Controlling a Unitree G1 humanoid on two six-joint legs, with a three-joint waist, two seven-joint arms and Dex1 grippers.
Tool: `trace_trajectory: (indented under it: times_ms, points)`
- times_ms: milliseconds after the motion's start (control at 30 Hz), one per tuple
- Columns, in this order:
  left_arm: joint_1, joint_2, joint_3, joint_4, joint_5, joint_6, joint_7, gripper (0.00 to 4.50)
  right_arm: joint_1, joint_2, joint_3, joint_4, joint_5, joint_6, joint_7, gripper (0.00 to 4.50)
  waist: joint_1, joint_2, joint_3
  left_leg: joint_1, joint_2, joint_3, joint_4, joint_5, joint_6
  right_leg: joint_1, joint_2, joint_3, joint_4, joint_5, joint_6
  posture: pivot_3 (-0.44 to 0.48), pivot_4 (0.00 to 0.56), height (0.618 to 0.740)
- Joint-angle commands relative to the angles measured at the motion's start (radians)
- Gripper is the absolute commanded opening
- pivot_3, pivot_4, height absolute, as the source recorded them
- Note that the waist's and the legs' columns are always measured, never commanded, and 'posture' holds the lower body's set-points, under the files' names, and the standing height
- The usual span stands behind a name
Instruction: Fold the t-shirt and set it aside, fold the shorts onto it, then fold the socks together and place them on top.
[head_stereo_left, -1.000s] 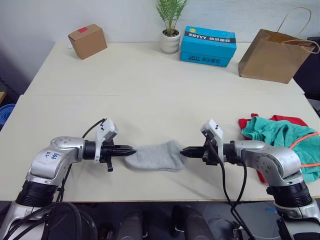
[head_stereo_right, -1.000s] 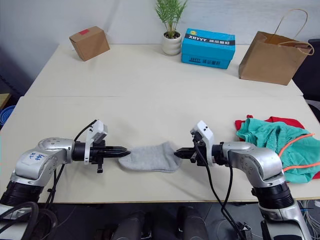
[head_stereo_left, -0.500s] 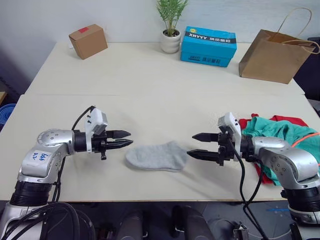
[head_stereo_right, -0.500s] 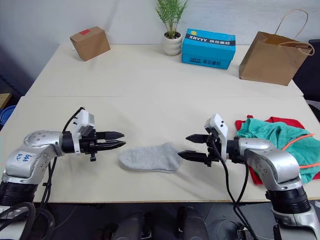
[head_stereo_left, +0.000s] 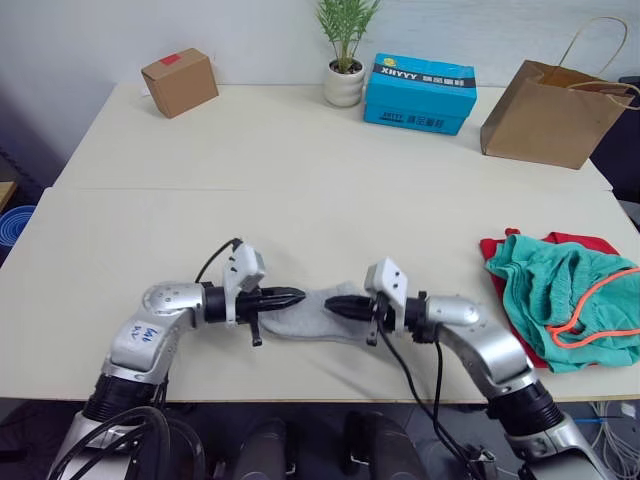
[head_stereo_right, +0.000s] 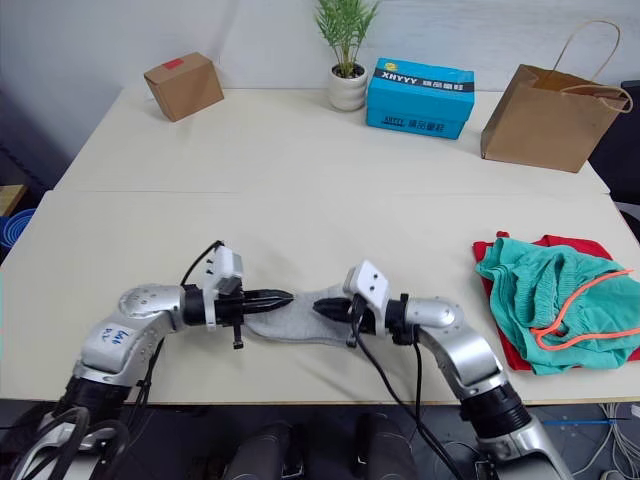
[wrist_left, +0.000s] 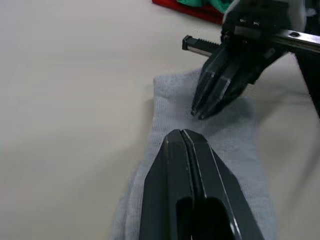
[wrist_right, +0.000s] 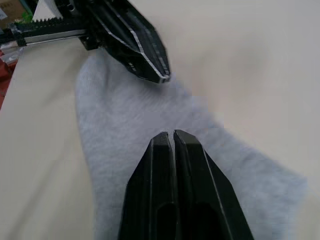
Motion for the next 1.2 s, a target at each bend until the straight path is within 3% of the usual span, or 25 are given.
trace_trajectory:
  times_ms: [33,167,400,567,667,833,1067,1200]
  points:
    - [0.032,-0.004,-0.009,0.008,0.034,-0.041,0.021,0.0,0.034,-0.011,-0.053,0.023,-0.013,-0.098,-0.002,0.09,0.0,0.0,0.0,0.0,0.0,0.0,0.0,0.0,0.0,0.0,0.0,0.0,0.0,0.0,0.0,0.0,0.15,0.74]
    - [0.087,0.006,0.025,0.02,0.041,-0.125,0.02,0.0,0.088,-0.058,-0.115,0.057,0.014,-0.144,0.041,0.09,0.001,0.0,0.0,0.003,0.001,-0.001,0.0,0.0,0.0,0.003,0.0,0.0,0.0,0.0,0.0,0.0,0.15,0.74]
    - [0.094,-0.024,0.147,-0.017,-0.056,-0.271,-0.009,0.0,0.079,-0.059,-0.179,0.025,0.097,-0.164,0.102,0.09,0.001,0.0,0.0,0.005,0.001,-0.001,0.0,0.0,0.0,0.004,-0.001,0.0,0.0,0.0,0.0,0.0,0.15,0.74]
    - [0.094,0.046,0.258,-0.116,-0.18,-0.11,0.005,0.0,0.021,-0.025,-0.132,-0.026,0.096,-0.145,0.11,0.09,-0.004,0.0,0.0,0.004,0.001,-0.001,-0.001,0.0,0.0,0.003,-0.001,0.0,0.001,0.0,0.0,0.0,0.15,0.74]
    - [0.112,0.124,0.296,-0.117,-0.227,0.022,-0.004,0.6,-0.01,-0.003,-0.085,-0.013,0.053,-0.141,0.105,0.0,-0.006,0.0,0.0,0.005,0.001,-0.001,-0.001,0.0,-0.001,0.003,-0.001,0.0,0.001,0.0,0.0,0.0,0.15,0.74]
    - [0.162,0.261,0.291,-0.088,-0.272,0.249,-0.04,2.24,-0.034,0.01,-0.017,0.074,-0.041,-0.196,0.107,0.0,0.0,0.0,0.0,0.004,0.0,-0.001,-0.002,0.0,-0.001,0.003,-0.001,0.0,0.0,0.0,0.0,0.0,0.15,0.74]
    - [0.045,0.297,0.255,-0.042,-0.346,0.627,0.037,4.44,-0.039,0.009,-0.001,0.131,-0.105,-0.217,0.093,0.0,0.0,0.0,0.0,0.002,0.0,-0.003,0.0,0.0,0.0,0.002,-0.001,0.0,0.0,0.0,0.001,0.0,0.15,0.74]
    - [-0.046,0.246,0.256,0.004,-0.398,0.829,0.092,4.48,-0.036,0.014,0.001,0.132,-0.112,-0.226,0.093,0.0,-0.002,0.0,0.0,0.002,0.0,-0.002,0.0,0.0,-0.001,0.002,-0.001,0.0,0.001,0.0,0.001,0.0,0.15,0.74]
